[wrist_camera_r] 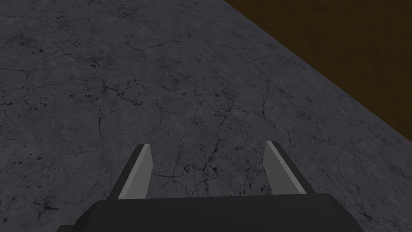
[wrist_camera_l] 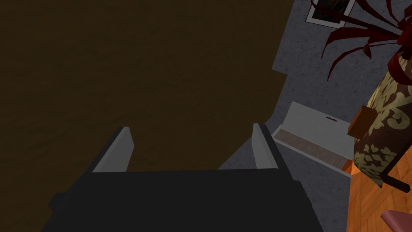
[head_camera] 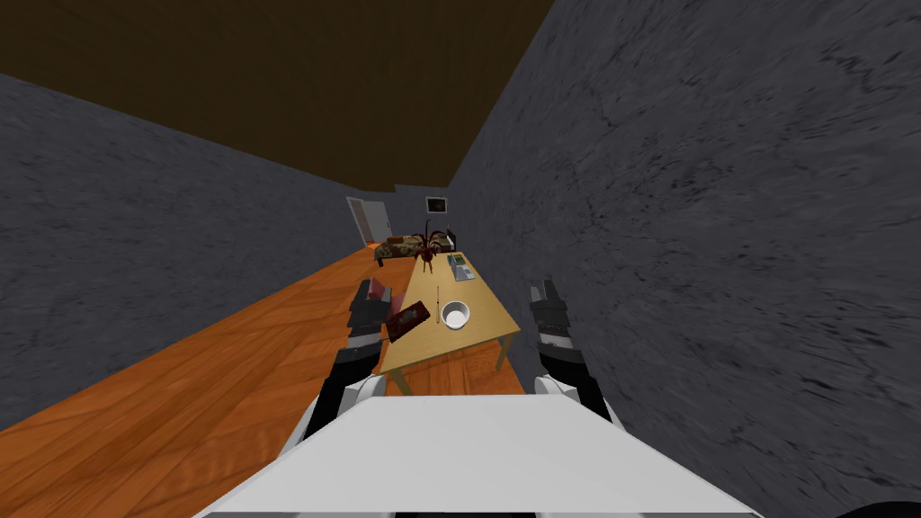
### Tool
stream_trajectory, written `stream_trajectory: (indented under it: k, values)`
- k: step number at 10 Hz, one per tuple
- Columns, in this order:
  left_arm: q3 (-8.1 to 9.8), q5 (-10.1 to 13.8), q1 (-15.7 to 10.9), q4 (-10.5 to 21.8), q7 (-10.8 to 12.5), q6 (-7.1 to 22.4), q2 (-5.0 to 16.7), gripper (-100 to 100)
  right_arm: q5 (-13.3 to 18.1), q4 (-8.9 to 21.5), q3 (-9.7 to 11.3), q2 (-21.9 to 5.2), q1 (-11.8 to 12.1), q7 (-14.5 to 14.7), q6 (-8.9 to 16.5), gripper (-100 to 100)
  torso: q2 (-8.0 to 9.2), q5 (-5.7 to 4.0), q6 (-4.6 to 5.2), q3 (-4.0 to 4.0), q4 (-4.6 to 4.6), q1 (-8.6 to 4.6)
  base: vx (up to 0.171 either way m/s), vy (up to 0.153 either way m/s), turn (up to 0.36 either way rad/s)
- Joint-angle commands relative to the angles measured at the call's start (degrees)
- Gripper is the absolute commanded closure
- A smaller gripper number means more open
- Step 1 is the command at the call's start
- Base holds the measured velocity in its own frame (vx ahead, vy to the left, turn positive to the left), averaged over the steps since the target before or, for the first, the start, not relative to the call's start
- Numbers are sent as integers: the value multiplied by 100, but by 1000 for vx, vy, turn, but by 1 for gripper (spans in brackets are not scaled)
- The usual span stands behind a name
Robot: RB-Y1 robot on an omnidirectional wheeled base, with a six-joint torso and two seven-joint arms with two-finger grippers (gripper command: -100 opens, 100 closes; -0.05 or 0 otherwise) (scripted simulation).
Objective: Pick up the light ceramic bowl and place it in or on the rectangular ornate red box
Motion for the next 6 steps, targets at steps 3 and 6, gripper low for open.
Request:
stream_trajectory:
  k: [3, 6]
  values:
    - [12, 84, -215, 155, -70, 434, 280, -100, 0, 0, 0, 0, 0, 0, 0, 0, -1, -4, 0, 0, 0, -17, 0, -47, 20]
    - [35, 167, -479, 368, -154, 968, 502, -100, 0, 0, 1, 1, 0, 0, 0, 0, 4, -6, 1, 2, 1, -26, -16, -71, 13]
